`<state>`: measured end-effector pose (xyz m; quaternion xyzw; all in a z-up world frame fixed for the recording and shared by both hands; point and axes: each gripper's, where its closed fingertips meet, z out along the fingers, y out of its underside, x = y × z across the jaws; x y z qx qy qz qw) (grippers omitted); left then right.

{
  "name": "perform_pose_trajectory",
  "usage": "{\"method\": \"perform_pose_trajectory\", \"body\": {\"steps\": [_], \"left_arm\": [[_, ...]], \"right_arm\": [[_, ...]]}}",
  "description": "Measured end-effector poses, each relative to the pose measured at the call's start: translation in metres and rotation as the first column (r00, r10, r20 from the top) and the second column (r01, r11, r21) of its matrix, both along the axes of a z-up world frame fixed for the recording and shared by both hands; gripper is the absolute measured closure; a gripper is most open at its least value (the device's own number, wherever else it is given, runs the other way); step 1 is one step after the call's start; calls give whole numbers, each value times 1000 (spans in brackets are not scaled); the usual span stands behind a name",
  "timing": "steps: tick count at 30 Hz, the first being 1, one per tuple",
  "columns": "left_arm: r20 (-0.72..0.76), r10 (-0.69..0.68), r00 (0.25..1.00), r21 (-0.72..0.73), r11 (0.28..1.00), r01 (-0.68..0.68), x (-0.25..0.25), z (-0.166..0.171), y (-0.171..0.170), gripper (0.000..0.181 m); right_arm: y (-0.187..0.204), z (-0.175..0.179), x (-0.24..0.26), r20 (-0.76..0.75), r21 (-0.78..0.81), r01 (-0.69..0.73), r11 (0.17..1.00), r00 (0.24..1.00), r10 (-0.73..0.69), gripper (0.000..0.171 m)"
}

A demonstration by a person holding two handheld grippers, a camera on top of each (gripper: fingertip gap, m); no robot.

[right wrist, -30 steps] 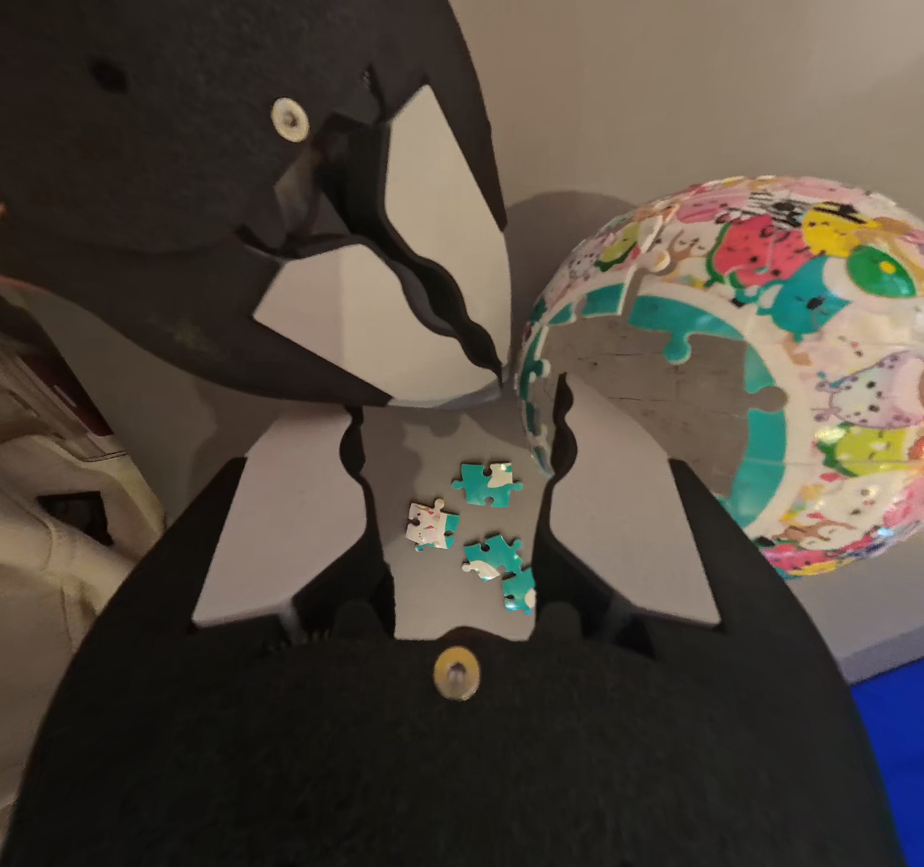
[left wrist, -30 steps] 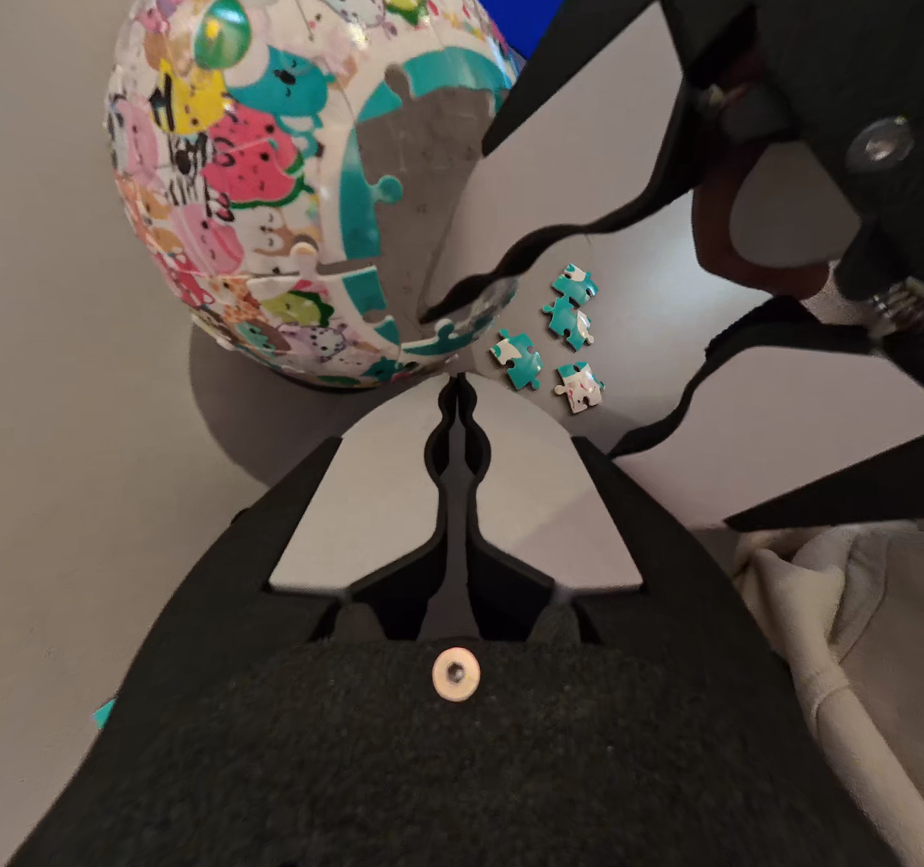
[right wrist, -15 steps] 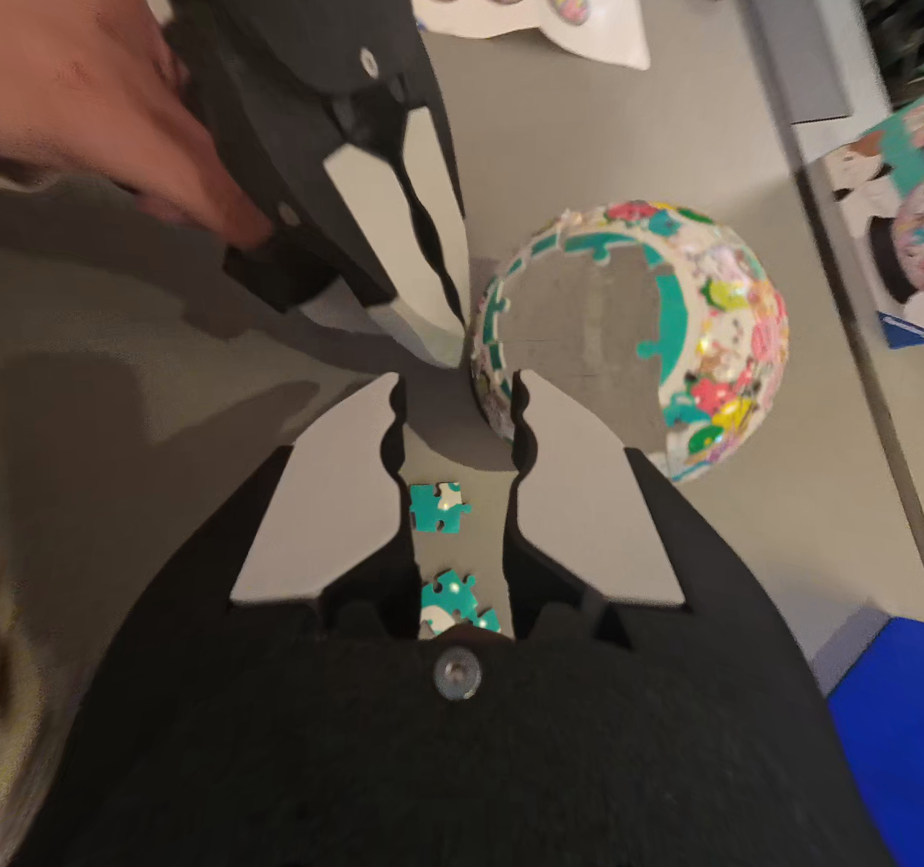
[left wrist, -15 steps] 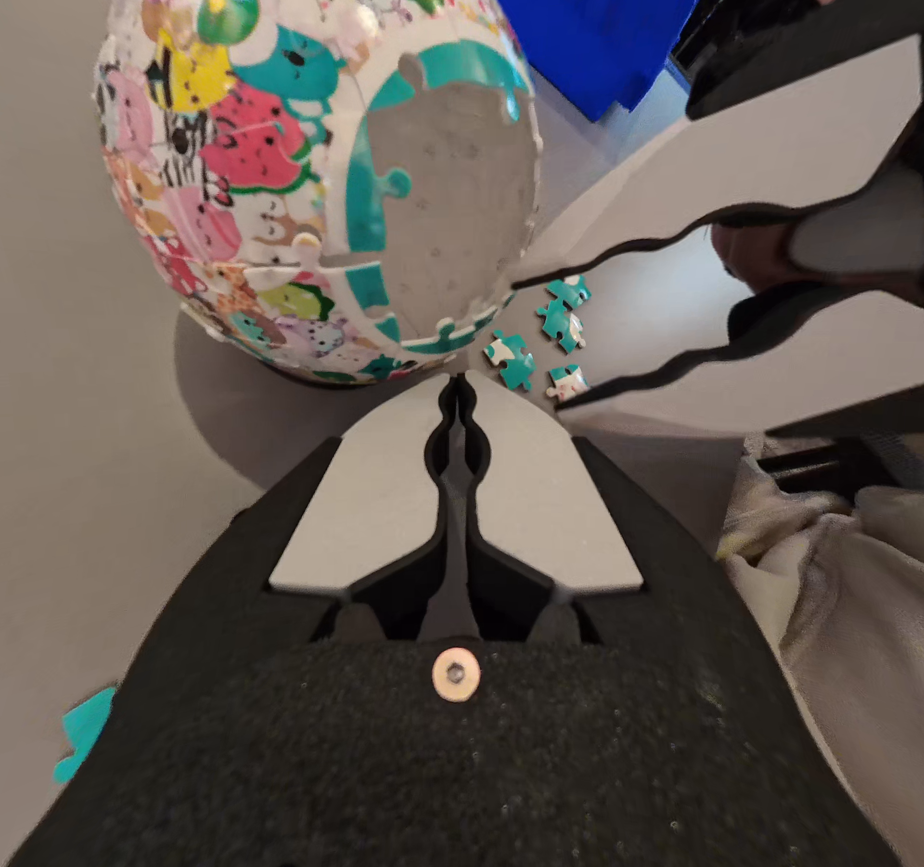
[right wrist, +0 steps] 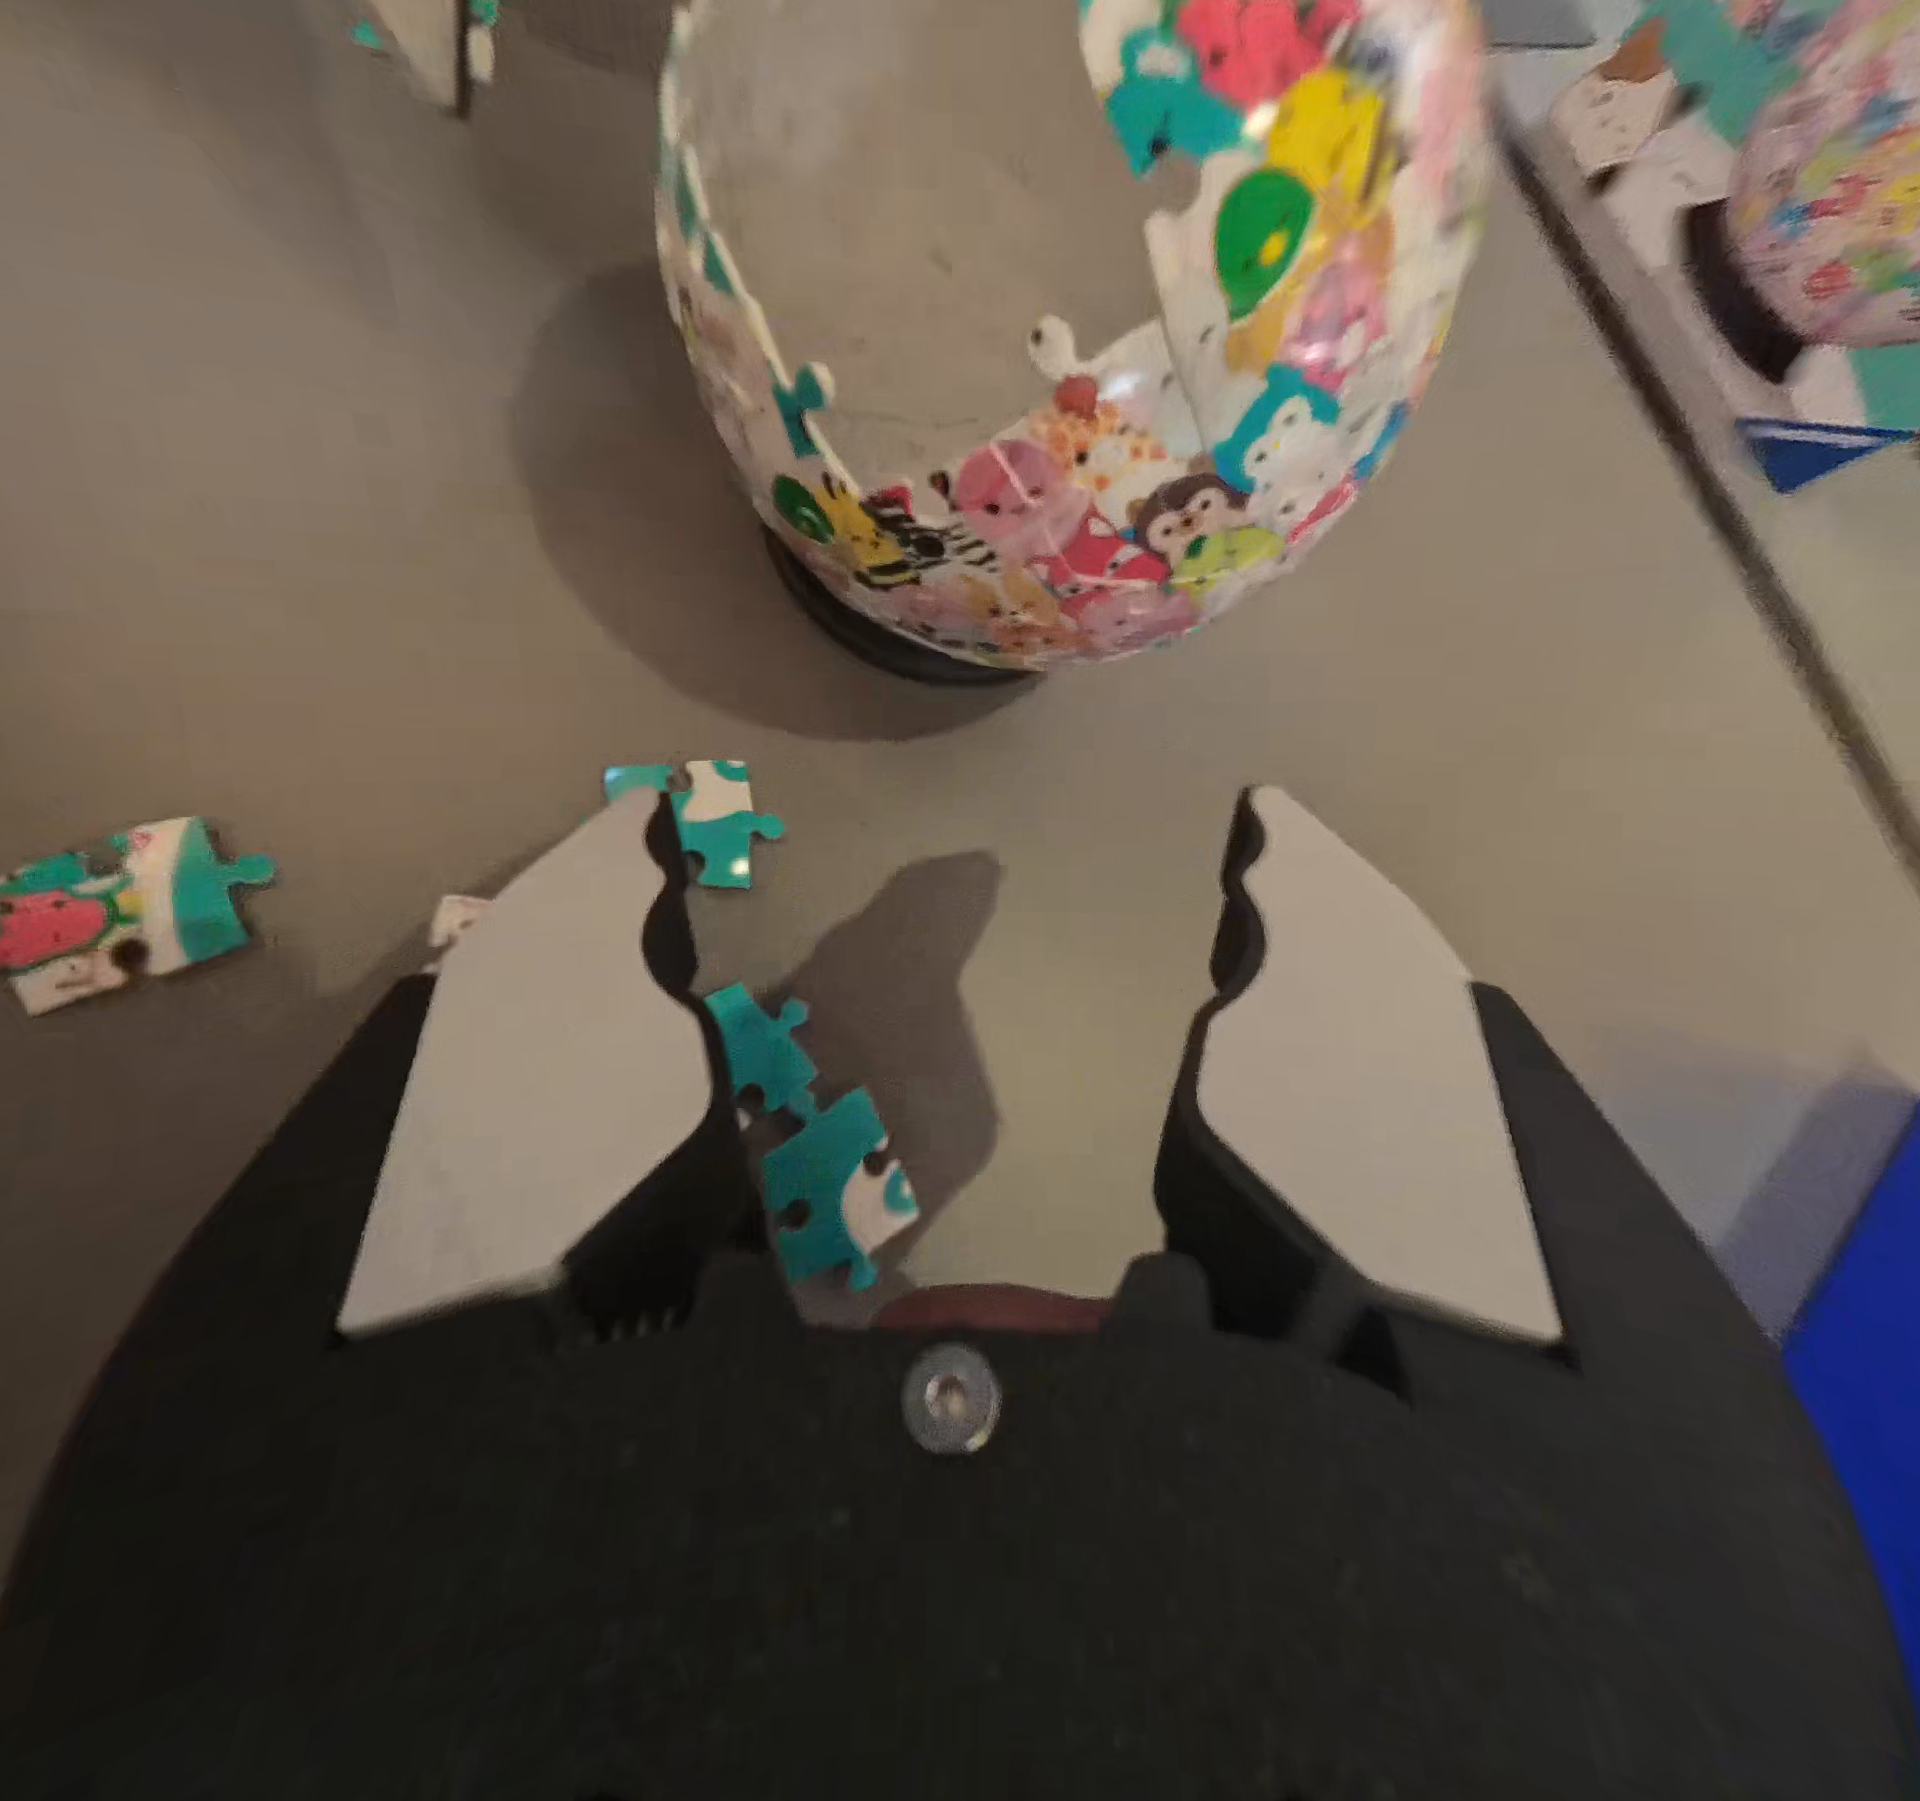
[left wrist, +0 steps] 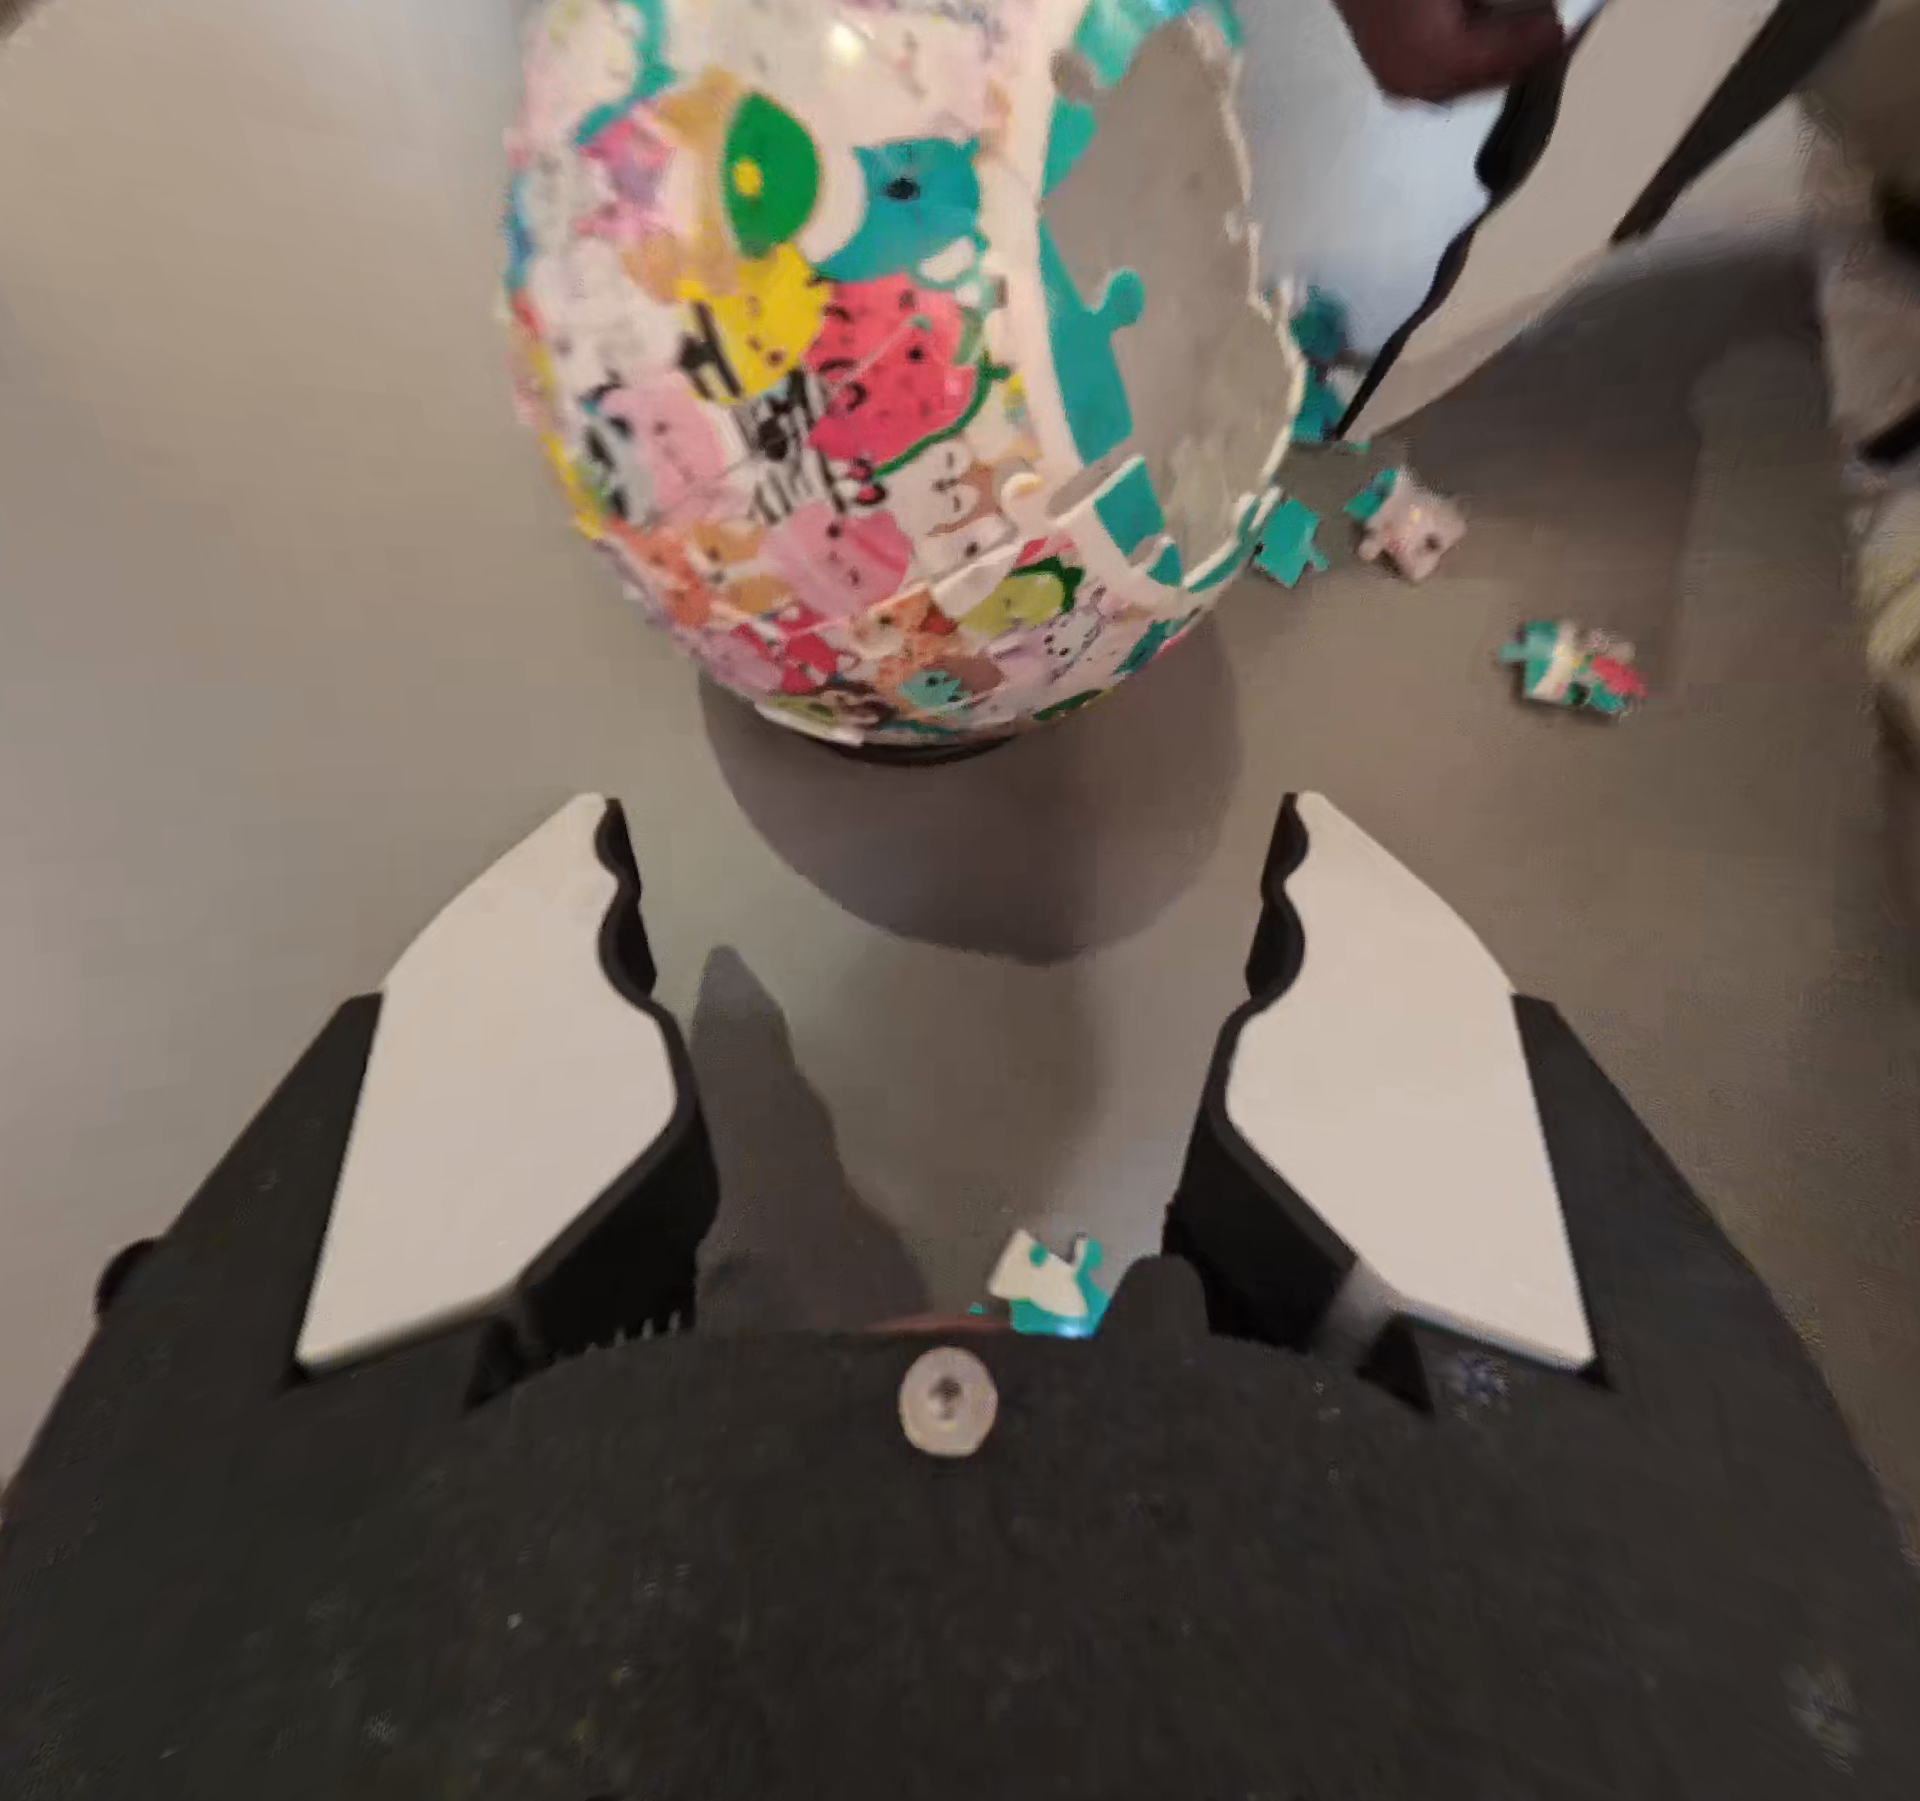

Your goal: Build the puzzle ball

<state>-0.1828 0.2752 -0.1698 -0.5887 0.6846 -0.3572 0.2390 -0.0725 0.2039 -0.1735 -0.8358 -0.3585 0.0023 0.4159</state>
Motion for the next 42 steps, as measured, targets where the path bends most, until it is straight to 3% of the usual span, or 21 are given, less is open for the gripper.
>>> {"method": "perform_pose_trajectory", "body": {"steps": [4, 9, 13, 17, 27, 29, 35, 42], "left_arm": [[-113, -85, 990, 44, 995, 91, 16, -22, -1, 64], [-136, -97, 986, 11, 995, 99, 25, -27, -12, 68], [-156, -64, 986, 29, 997, 69, 26, -31, -15, 66], [-176, -46, 983, 26, 998, 51, 27, -35, -19, 65], [-191, -35, 981, 13, 999, 38, 22, -37, -33, 72], [-182, -22, 983, 12, 1000, 25, 22, -37, -31, 73], [-181, -8, 983, -4, 1000, 7, 27, -35, -27, 67], [-209, -20, 978, -7, 1000, 19, 25, -39, -39, 66]], "right_arm": [[22, -11, -15, -136, -157, -82, 984, 989, 61, 51], [34, -9, -39, -358, -259, -117, 959, 934, 18, 31], [41, -10, -44, -441, -249, -8, 968, 891, -106, 34], [44, -14, -50, -449, -258, 64, 964, 875, -178, 28], [54, 10, -46, -683, -319, 99, 943, 666, -301, 37], [52, 11, -46, -689, -306, 85, 948, 668, -283, 38], [47, 6, -43, -579, -223, 130, 966, 780, -239, 40], [49, 12, -41, -683, -286, 122, 951, 670, -291, 44]]}}
